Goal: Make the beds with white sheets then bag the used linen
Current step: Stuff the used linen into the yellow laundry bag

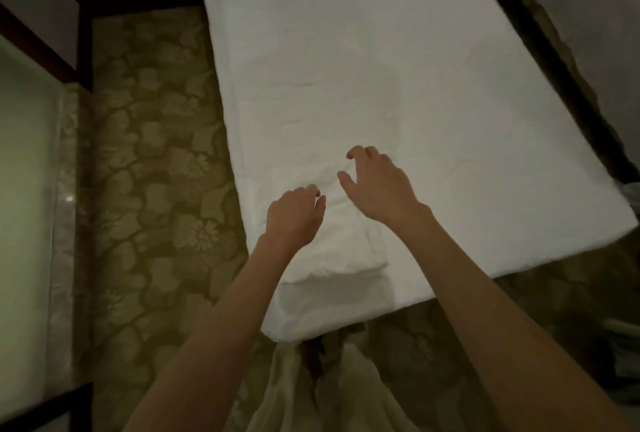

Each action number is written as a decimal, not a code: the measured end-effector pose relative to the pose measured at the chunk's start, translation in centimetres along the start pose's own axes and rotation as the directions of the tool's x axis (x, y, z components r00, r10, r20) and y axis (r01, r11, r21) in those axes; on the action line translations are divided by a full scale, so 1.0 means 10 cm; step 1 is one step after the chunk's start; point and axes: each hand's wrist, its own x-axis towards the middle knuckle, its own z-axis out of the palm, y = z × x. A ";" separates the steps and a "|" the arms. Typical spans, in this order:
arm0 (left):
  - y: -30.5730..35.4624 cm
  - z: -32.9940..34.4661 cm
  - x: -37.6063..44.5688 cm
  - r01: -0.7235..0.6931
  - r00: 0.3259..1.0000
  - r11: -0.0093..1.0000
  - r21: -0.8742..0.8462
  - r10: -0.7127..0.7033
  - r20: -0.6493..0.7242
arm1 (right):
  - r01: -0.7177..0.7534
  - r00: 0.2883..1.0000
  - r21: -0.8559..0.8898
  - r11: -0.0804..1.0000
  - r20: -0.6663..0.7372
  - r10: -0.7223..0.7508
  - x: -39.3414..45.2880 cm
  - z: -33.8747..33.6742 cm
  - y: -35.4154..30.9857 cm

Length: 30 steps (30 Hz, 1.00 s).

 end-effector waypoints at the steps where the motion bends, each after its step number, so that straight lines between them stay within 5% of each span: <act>1: -0.08 0.12 0.06 0.052 0.998 0.998 -0.027 -0.052 0.030 | -0.015 0.999 0.024 1.000 0.031 0.014 0.12 0.08 0.07; 9: -0.82 1.17 0.76 0.509 0.843 0.834 -0.214 -0.433 0.319 | -0.283 0.920 0.140 0.949 0.320 0.227 0.70 1.57 0.83; 12: -0.99 1.46 0.95 0.629 0.777 0.658 -0.415 -0.533 0.333 | -0.444 0.870 0.241 0.863 0.344 0.352 0.81 2.00 1.11; 15: -1.17 1.64 1.07 0.694 0.679 0.379 -0.612 -0.627 0.381 | -0.663 0.747 0.420 0.620 0.428 0.509 0.92 2.28 1.38; 19: -1.37 1.90 1.14 0.687 0.675 0.280 -0.670 -0.587 0.447 | -0.793 0.609 0.469 0.389 0.593 0.527 1.02 2.61 1.67; 30: -1.49 1.98 1.15 0.655 0.687 0.078 -0.751 -0.476 0.550 | -0.760 0.649 0.595 0.260 0.691 0.318 1.12 2.70 1.83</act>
